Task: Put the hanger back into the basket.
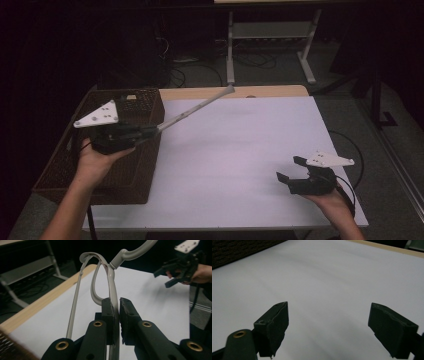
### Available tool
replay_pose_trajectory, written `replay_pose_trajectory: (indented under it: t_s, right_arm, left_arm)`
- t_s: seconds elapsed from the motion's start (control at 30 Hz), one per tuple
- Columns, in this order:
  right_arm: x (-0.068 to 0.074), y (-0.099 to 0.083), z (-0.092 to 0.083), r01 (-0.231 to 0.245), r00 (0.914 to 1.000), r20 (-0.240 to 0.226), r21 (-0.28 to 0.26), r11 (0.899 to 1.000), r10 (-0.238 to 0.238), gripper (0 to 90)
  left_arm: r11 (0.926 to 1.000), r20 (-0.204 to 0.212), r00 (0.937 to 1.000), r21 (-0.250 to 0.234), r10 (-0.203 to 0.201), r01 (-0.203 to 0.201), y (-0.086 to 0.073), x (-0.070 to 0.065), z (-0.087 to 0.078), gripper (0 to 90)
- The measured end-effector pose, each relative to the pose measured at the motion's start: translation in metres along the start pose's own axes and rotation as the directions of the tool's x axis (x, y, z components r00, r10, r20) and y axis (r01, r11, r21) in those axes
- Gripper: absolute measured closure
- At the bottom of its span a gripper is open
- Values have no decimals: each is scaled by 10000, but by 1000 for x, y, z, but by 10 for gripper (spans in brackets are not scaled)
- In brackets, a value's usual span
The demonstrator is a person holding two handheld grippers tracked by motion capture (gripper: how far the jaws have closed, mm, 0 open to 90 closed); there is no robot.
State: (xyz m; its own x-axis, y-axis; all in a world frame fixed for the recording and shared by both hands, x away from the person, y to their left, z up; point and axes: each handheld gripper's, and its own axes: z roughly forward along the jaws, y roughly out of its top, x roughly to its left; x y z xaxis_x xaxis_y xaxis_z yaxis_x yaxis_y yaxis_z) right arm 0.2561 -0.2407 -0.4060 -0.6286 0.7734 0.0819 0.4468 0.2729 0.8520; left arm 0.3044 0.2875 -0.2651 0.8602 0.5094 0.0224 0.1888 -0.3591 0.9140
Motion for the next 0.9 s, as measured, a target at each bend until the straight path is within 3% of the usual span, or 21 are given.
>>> replay_pose_trajectory:
  t_s: [0.13,0.23,0.27,0.53,0.77,0.9]
  right_arm:
    - [0,0,0,-8,10000,29,-3,10000,8,160]
    - [0,0,0,-12,10000,23,8,10000,12,160]
    - [0,0,0,2,10000,21,3,10000,-2,161]
    - [1,0,1,46,10000,44,33,10000,-46,161]
    - [1,1,2,40,10000,67,28,10000,-40,161]
    - [2,1,2,15,10000,53,77,10000,-15,161]
  left_arm:
    - [9998,-526,9985,-138,-160,153,-6,12,-24,832]
    - [9994,-681,9972,-189,-303,291,-9,16,-33,832]
    - [9987,-937,9946,-255,-452,430,-13,22,-44,832]
    - [9960,-1792,9798,-225,-888,862,-34,38,-79,832]
    - [9932,-2244,9679,9,-1132,1164,-49,44,-105,832]
    - [9903,-2546,9578,34,-1337,1391,-59,48,-117,832]
